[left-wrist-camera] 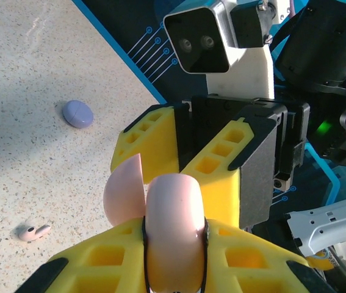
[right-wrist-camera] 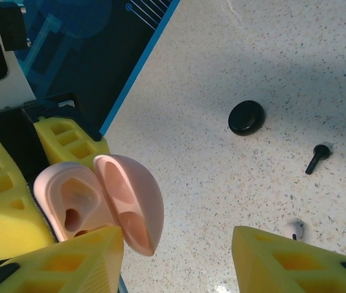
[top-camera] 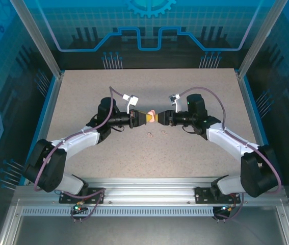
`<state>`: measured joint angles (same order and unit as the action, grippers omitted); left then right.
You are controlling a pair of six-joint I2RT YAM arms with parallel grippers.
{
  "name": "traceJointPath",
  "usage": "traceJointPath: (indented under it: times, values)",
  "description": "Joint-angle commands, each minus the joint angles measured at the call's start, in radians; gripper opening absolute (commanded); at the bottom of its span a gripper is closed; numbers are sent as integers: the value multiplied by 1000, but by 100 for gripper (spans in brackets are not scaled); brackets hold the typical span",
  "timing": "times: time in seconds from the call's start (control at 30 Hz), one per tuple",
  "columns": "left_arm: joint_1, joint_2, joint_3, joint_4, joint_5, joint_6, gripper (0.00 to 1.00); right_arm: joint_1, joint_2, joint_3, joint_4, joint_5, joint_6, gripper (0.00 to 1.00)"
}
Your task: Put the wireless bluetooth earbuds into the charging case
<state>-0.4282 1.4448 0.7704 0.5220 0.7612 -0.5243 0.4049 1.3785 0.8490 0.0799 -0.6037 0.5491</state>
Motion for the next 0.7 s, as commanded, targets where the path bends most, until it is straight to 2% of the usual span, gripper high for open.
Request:
traceJointPath:
  times: [0.0,0.23,0.4,0.53,0.67]
  values:
    - [-4,9,-2,35,32,-3,0,18,15,25,12,-14,-1,49]
    - [-3,7,4,35,36,-3,0,21,31,55,5,4,-9,40]
    - [-4,5,5,36,35,-5,0,22,55,71,3,-5,-9,29]
    - [-4,4,6,37,33,-6,0,22,65,74,1,-9,-12,28]
    - [-4,5,10,36,29,-4,0,23,69,73,-1,-17,-13,31]
